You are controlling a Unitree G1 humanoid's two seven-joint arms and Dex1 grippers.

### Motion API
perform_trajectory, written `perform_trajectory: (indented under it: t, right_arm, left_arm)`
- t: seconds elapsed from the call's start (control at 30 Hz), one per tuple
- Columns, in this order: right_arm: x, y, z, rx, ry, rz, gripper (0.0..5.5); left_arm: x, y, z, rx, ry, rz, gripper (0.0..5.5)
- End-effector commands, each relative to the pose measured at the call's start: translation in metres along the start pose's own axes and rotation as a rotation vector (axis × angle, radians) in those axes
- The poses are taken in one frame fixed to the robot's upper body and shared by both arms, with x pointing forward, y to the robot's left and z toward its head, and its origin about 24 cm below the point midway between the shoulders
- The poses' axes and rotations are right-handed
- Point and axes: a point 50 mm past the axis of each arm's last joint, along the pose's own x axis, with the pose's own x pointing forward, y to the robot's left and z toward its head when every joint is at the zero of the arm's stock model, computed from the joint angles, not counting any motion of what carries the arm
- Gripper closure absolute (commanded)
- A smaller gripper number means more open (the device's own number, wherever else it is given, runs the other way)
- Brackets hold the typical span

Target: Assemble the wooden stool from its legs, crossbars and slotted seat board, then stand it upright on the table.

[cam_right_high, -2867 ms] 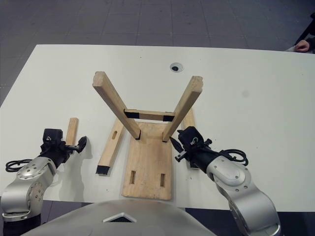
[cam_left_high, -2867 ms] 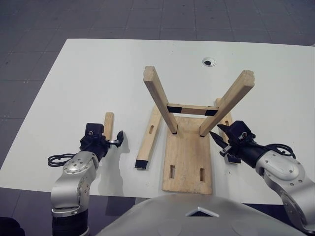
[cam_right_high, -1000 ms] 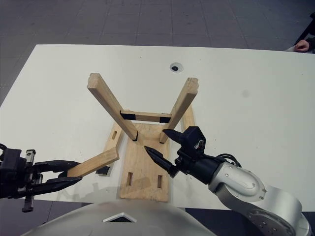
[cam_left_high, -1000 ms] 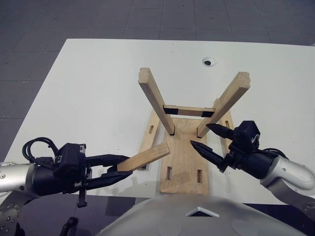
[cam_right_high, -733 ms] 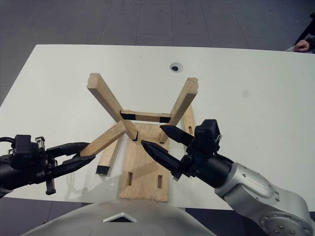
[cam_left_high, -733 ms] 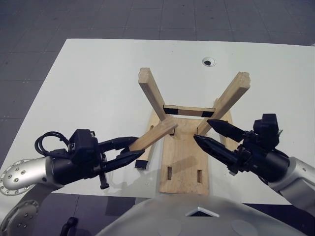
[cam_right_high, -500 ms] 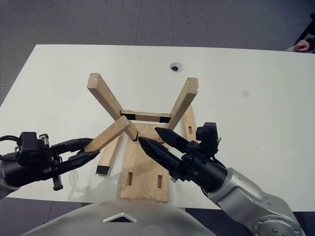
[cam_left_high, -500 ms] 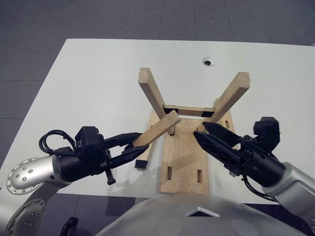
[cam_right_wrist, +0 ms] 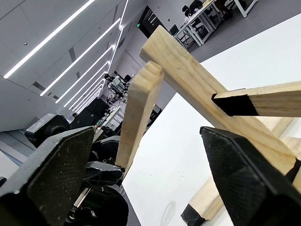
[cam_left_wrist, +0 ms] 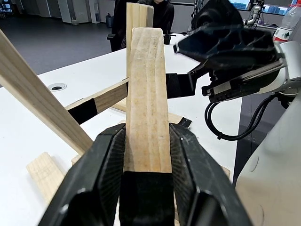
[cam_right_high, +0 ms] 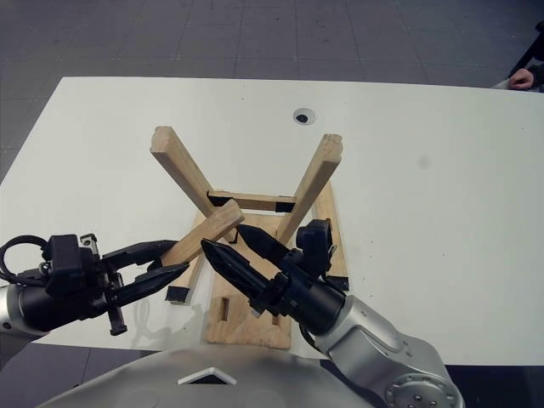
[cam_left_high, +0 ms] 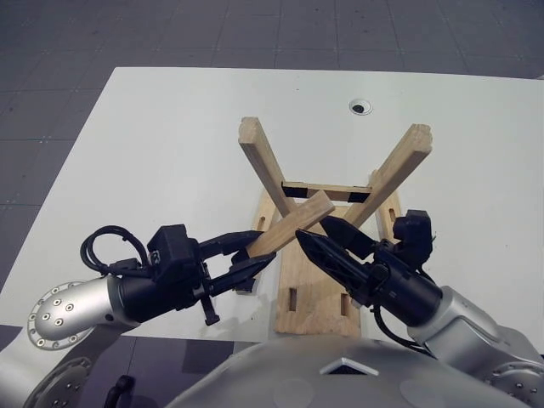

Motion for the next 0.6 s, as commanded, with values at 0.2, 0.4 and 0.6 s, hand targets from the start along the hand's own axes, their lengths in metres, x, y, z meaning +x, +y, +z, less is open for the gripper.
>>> perform_trajectory:
  t: [0.2,0.4,0.6]
  right_arm:
    - [0.007,0.004,0.003,0.030,-0.069,0.000,1.39]
    - [0.012,0.002,0.004,0.078,-0.113,-0.008,1.69]
    - [0.016,0.003,-0.002,0.139,-0.124,-0.010,2.96]
  left_arm:
    - [0.006,-0.009,-0.008,-0.030,-0.001,-0.018,4.17]
    - [0.008,-0.012,-0.010,-0.046,-0.004,-0.025,4.17]
    - [0.009,-0.014,-0.011,-0.053,-0.004,-0.024,4.17]
